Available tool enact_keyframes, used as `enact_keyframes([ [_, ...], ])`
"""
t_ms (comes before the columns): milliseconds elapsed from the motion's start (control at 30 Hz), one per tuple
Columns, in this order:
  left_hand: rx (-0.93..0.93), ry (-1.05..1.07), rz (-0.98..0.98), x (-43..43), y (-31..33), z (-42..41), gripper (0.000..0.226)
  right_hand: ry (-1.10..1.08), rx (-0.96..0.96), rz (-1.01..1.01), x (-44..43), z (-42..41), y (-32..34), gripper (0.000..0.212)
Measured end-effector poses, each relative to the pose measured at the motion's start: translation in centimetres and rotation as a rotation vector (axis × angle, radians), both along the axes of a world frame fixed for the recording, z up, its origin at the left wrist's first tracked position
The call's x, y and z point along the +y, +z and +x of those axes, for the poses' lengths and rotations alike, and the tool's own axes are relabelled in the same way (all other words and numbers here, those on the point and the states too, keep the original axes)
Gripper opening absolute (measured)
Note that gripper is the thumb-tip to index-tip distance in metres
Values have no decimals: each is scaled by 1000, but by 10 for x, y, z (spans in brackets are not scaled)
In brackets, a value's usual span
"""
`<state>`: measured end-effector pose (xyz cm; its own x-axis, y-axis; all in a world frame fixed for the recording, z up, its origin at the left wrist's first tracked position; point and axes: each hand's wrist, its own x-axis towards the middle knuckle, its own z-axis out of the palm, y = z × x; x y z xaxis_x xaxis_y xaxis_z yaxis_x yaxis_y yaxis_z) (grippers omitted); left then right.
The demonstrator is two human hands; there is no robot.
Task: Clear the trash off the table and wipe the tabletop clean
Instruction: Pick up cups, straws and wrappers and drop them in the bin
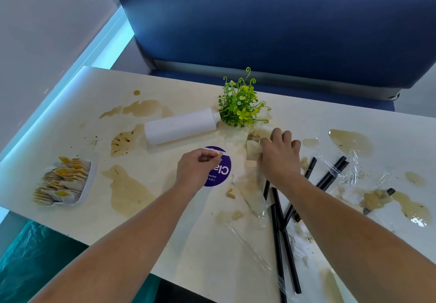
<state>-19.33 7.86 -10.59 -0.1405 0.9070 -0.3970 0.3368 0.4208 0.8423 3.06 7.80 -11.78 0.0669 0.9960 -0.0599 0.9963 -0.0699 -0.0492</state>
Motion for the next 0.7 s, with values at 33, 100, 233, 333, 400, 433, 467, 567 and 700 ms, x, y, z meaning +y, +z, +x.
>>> enact_keyframes([
  [33, 0, -2, -3, 0, 0, 2, 18, 13, -7, -4, -1, 2, 0, 35],
  [100, 4, -6, -5, 0, -2, 5, 19, 23, -5, -6, -2, 5, -1, 34],
  [233, 35, -9, -7, 0, -3, 8, 18, 12, -4, 5, -4, 9, -2, 20],
  [333, 62, -16, -9, 0, -3, 11, 14, 9, 44, 47, -4, 12, -1, 15],
  [400, 56, -22, -7, 0, -1, 15, 14, -8, 88, 86, -3, 15, 2, 15],
  [433, 43, -27, -4, 0, 0, 17, 16, -20, 112, 105, -3, 16, 3, 16],
  [467, 30, -30, -1, 0, 2, 19, 18, -35, 141, 124, -3, 17, 5, 20],
  [567, 43, -46, 24, 0, 6, 25, 13, -71, 275, 189, -3, 20, 12, 27],
  [700, 93, -39, 30, 0, 13, 35, 5, -20, 534, 222, -5, 18, 20, 23],
])
